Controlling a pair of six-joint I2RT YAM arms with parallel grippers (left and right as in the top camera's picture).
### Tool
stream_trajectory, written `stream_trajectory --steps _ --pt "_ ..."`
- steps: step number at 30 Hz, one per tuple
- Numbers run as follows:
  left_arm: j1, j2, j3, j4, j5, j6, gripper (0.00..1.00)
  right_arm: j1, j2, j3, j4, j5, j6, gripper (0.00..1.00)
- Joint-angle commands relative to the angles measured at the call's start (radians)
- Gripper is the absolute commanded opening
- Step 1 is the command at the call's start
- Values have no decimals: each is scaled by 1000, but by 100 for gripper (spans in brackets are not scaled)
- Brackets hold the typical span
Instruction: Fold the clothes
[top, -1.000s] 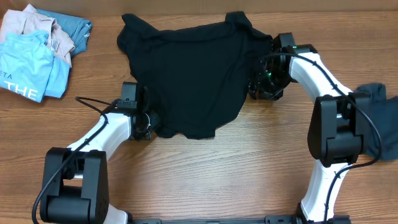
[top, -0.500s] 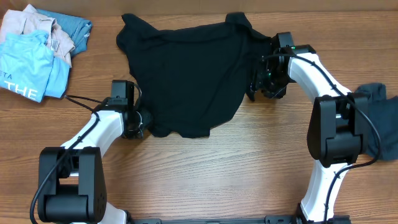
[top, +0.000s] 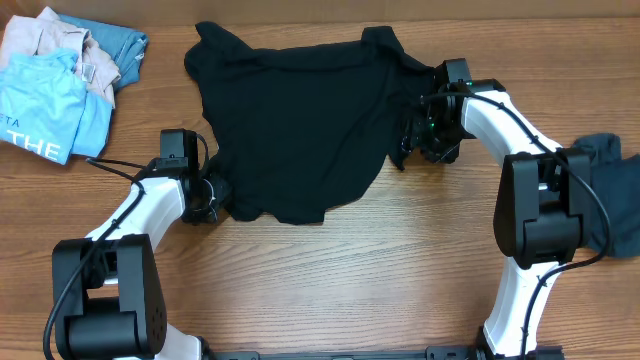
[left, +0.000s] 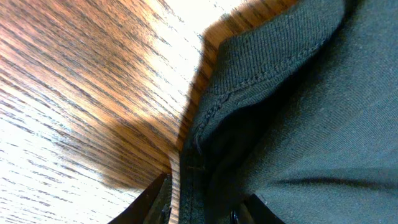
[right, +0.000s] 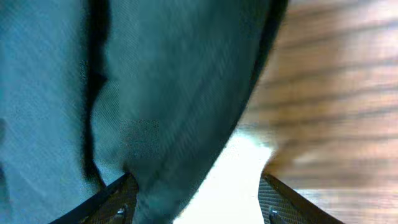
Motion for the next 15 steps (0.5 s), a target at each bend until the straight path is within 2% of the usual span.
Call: stream_trajectory --steps 1,7,8,12,15 --pt "11 26 4 -8 -38 27 34 7 3 -6 21 -2 -6 66" --pt "11 26 4 -8 -38 27 35 27 3 -15 -56 -20 55 65" --pt "11 26 4 -8 -37 27 35 32 3 -23 -64 -33 58 62" --pt "11 26 4 -9 -31 27 36 55 3 -89 -8 -61 75 61" --pt "11 26 4 -13 -31 27 35 56 3 -102 15 -79 85 47"
